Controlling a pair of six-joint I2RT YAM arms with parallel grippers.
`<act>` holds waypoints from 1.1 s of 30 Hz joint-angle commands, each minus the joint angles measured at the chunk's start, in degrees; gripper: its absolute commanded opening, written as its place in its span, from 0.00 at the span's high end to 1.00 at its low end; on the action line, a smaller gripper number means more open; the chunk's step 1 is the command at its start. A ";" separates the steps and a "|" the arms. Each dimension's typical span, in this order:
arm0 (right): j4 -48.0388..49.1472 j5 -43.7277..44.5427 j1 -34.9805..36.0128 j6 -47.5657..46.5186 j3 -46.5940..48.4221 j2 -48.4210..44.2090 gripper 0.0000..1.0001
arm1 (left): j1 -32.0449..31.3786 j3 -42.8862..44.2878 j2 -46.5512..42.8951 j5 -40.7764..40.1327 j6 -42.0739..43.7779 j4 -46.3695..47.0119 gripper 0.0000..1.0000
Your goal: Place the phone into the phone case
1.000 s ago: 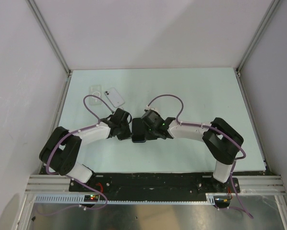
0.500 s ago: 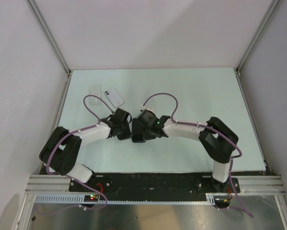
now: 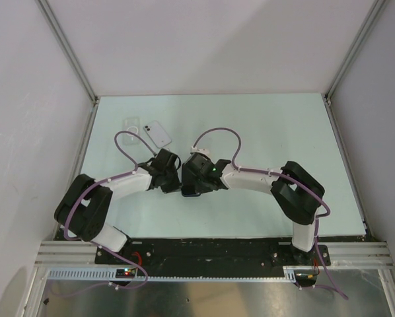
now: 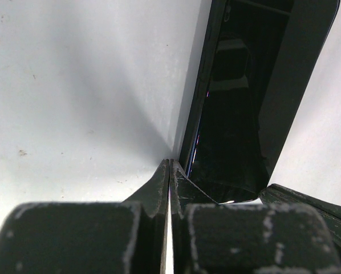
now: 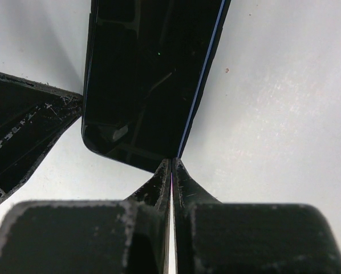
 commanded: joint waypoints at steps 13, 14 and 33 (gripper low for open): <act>5.18 -3.77 3.72 2.27 -1.61 13.33 0.99 | 0.29 0.64 3.39 2.26 -0.39 4.27 0.98; 5.29 -4.05 3.71 2.39 -1.65 13.56 0.99 | 0.29 0.61 3.47 2.37 -0.40 4.36 0.98; 4.66 -3.19 -8.05 -3.03 1.84 2.33 0.91 | 1.73 2.90 1.76 3.67 1.07 4.39 0.94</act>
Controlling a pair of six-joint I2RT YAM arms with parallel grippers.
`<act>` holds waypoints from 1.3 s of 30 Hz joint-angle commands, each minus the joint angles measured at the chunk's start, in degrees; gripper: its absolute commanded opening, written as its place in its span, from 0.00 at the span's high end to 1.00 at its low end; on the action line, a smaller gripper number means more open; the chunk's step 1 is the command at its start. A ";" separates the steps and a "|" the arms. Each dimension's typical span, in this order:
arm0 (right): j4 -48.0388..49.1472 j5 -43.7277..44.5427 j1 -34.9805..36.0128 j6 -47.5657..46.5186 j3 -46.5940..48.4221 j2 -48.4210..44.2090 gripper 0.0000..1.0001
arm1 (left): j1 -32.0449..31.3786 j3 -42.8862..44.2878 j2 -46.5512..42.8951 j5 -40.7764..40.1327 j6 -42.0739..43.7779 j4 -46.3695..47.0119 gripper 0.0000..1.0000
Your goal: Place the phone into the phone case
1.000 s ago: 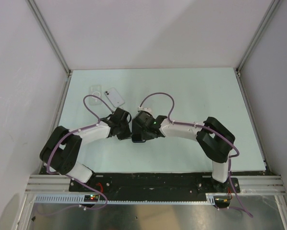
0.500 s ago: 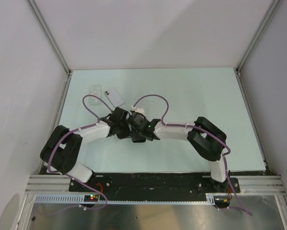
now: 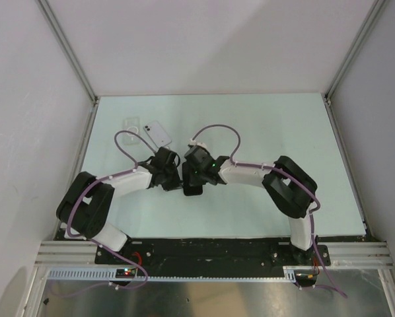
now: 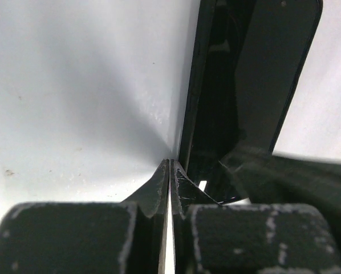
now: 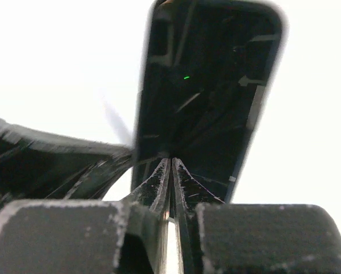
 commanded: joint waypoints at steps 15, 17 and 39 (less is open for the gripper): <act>-7.83 0.96 -10.10 -10.61 8.51 1.46 0.34 | 5.88 4.95 -4.10 0.95 2.90 -1.42 0.85; -7.32 0.39 -8.77 -12.34 8.54 1.29 0.21 | 7.99 4.05 -6.02 0.92 3.24 -1.96 0.83; -13.91 16.34 2.27 -12.82 10.59 6.13 0.01 | 14.33 1.46 -15.05 2.18 4.20 -4.45 0.79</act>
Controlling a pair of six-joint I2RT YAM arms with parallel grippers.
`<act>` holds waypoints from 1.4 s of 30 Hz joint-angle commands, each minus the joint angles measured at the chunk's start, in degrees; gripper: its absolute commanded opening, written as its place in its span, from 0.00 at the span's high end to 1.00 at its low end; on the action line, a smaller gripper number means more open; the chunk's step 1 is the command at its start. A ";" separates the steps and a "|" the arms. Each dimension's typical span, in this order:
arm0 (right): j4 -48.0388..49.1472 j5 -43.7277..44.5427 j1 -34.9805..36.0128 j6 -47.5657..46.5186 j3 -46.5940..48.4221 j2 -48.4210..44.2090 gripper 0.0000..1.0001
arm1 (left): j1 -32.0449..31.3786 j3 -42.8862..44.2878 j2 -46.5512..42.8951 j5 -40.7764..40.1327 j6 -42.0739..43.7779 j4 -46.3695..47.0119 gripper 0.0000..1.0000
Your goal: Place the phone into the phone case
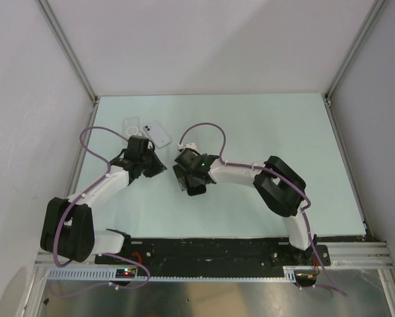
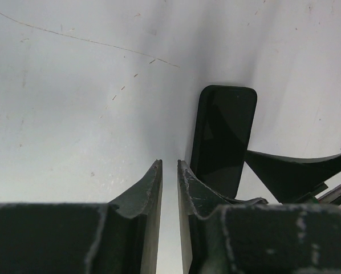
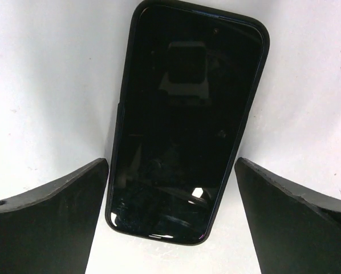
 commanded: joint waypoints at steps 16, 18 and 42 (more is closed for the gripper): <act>-1.90 7.25 -4.48 4.94 -4.48 0.97 0.40 | 0.47 1.88 -0.57 0.03 1.09 -0.71 0.79; -0.91 7.70 -6.78 4.32 -7.19 -0.80 0.40 | 0.47 2.38 0.06 0.06 0.95 -0.69 0.79; 0.78 6.29 -24.40 -5.82 -19.65 -11.84 0.23 | 0.51 10.49 9.31 -1.10 1.18 -1.84 0.79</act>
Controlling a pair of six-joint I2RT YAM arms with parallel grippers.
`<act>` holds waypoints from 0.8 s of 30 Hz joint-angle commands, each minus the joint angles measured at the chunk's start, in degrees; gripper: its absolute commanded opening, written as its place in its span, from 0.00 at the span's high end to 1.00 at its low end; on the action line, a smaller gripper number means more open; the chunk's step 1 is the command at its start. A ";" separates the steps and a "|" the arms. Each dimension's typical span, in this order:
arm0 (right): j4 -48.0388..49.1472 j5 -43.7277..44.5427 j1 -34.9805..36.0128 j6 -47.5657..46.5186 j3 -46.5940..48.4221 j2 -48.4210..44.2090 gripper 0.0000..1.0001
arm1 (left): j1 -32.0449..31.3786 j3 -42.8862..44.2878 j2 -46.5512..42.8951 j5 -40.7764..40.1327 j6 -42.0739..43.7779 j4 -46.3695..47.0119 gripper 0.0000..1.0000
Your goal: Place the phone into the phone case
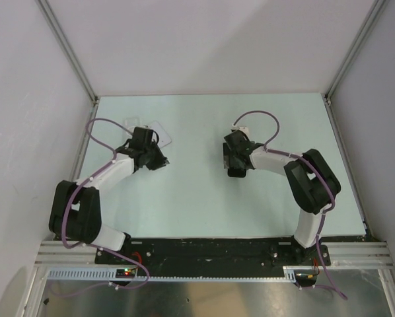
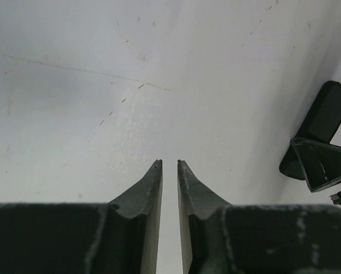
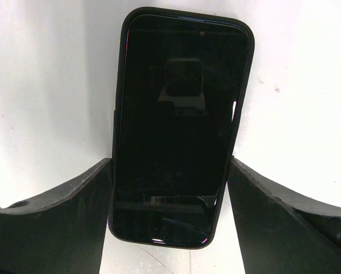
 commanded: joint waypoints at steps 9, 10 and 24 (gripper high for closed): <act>-13.47 -0.46 -3.40 -2.49 0.86 -0.36 0.03 | 3.58 9.90 6.96 -4.85 2.11 -1.27 0.68; -13.16 -0.20 -3.45 -2.10 0.70 -1.08 0.02 | 3.91 10.79 7.80 -5.44 2.39 -1.33 0.65; -10.65 -4.51 -5.19 -0.57 0.29 -5.96 0.01 | 8.40 20.18 17.44 -8.87 5.97 -2.03 0.28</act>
